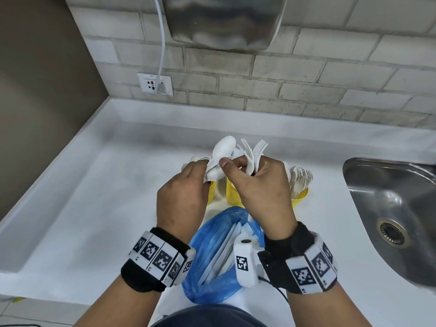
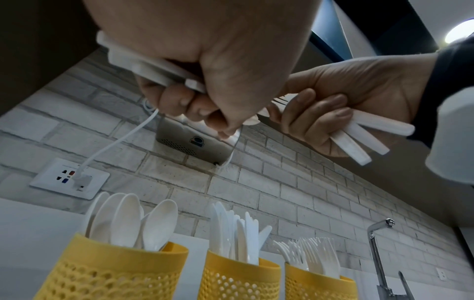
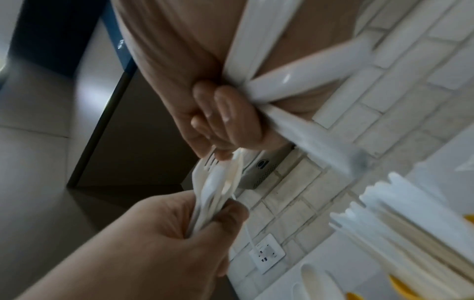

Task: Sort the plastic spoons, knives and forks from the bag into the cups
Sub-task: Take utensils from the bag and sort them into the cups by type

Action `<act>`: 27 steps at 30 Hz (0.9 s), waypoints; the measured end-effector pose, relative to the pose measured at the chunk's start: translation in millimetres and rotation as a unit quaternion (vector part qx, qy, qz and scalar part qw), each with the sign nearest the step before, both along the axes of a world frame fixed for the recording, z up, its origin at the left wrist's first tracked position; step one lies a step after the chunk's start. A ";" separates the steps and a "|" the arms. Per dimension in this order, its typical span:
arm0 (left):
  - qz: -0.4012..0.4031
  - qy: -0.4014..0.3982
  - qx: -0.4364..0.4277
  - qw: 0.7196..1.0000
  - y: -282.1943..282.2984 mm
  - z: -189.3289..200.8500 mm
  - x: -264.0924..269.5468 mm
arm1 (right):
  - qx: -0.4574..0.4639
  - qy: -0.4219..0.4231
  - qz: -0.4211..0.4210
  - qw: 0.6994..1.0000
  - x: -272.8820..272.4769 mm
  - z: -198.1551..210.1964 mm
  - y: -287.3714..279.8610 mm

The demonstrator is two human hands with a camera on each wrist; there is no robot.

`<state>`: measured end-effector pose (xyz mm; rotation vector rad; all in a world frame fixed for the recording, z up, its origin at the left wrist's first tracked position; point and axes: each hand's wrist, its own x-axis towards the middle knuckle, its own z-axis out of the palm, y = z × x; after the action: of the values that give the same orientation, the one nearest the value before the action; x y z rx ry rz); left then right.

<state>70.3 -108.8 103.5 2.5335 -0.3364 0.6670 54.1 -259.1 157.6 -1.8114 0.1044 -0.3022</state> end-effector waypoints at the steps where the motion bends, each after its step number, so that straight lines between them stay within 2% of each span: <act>1: -0.001 -0.003 0.003 1.000 -0.4 -1.0 -0.3 | 0.018 0.004 -0.001 1.000 0.2 -0.7 1.5; 5: -0.010 -0.009 0.011 1.000 -0.2 -4.0 -0.7 | 0.123 0.039 -0.003 0.992 1.9 -0.3 3.7; 11: -0.012 -0.006 0.019 1.000 1.0 -4.9 -1.0 | 0.303 0.036 -0.029 0.952 4.2 9.1 -5.8; 16: -0.032 -0.020 0.020 0.999 -0.8 -3.3 -1.2 | 0.215 0.018 0.005 0.976 4.7 4.1 -7.1; 18: -0.044 -0.018 0.020 0.999 -1.7 -2.1 -2.3 | 0.235 0.026 0.004 0.972 5.9 3.2 -9.1; 23: -0.058 -0.031 0.010 0.998 -0.3 -2.2 -2.4 | 0.343 0.004 -0.008 0.939 10.5 6.3 -20.8; 27: -0.062 -0.022 -0.021 0.998 -0.4 -4.8 -2.1 | 0.451 -0.042 -0.052 0.890 17.0 9.2 -34.0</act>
<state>68.1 -109.2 98.8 2.4388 -0.4859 0.6746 71.1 -293.1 166.8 -0.8643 0.2378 -0.3325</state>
